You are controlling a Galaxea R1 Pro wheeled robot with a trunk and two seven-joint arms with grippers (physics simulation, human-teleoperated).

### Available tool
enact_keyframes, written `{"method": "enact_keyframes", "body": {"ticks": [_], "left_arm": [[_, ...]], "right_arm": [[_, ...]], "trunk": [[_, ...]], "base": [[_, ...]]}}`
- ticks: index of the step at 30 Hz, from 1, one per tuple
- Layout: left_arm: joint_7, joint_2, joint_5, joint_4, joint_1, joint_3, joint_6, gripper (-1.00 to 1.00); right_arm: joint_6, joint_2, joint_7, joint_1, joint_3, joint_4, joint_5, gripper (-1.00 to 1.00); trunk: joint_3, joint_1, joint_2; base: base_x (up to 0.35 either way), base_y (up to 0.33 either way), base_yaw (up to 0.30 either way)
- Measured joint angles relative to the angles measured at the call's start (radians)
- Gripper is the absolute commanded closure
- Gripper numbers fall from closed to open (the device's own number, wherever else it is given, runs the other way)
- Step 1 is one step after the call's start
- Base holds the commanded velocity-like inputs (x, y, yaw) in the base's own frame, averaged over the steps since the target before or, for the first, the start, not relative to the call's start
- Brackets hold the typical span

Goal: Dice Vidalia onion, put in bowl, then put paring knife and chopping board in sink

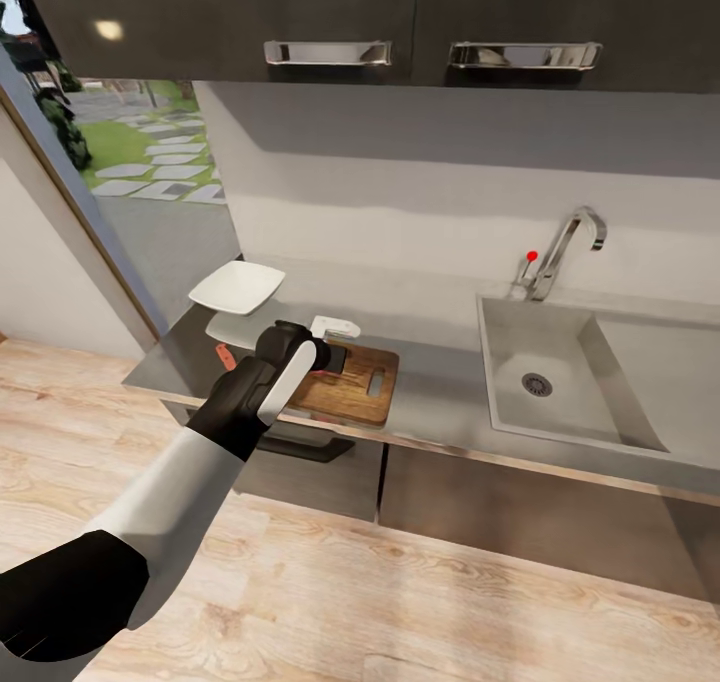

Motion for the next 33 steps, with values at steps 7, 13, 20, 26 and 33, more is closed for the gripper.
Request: {"method": "enact_keyframes", "body": {"ticks": [7, 13, 20, 26, 33], "left_arm": [[0.0, 0.0, 0.0, 0.001, 0.0, 0.0, -0.001, 1.0], [0.0, 0.0, 0.0, 0.002, 0.0, 0.0, 0.0, 1.0], [0.0, 0.0, 0.0, 0.002, 0.0, 0.0, 0.0, 1.0], [0.0, 0.0, 0.0, 0.001, 0.0, 0.0, 0.0, 1.0], [0.0, 0.0, 0.0, 0.001, 0.0, 0.0, -0.001, 1.0]], "right_arm": [[0.0, 0.0, 0.0, 0.0, 0.0, 0.0, 0.0, -1.0], [0.0, 0.0, 0.0, 0.0, 0.0, 0.0, 0.0, -1.0], [0.0, 0.0, 0.0, 0.0, 0.0, 0.001, 0.0, -1.0], [0.0, 0.0, 0.0, 0.0, 0.0, 0.0, 0.0, -1.0], [0.0, 0.0, 0.0, 0.0, 0.0, 0.0, 0.0, -1.0]], "trunk": [[-0.008, 0.0, 0.0], [-0.016, 0.0, 0.0], [-0.025, 0.0, 0.0], [-0.03, 0.0, 0.0], [-0.031, 0.0, 0.0]], "base": [[0.001, -0.002, 0.0], [0.0, 0.0, 0.0], [0.032, -0.035, 0.0], [0.085, -0.09, 0.0], [0.009, -0.01, 0.0]]}}
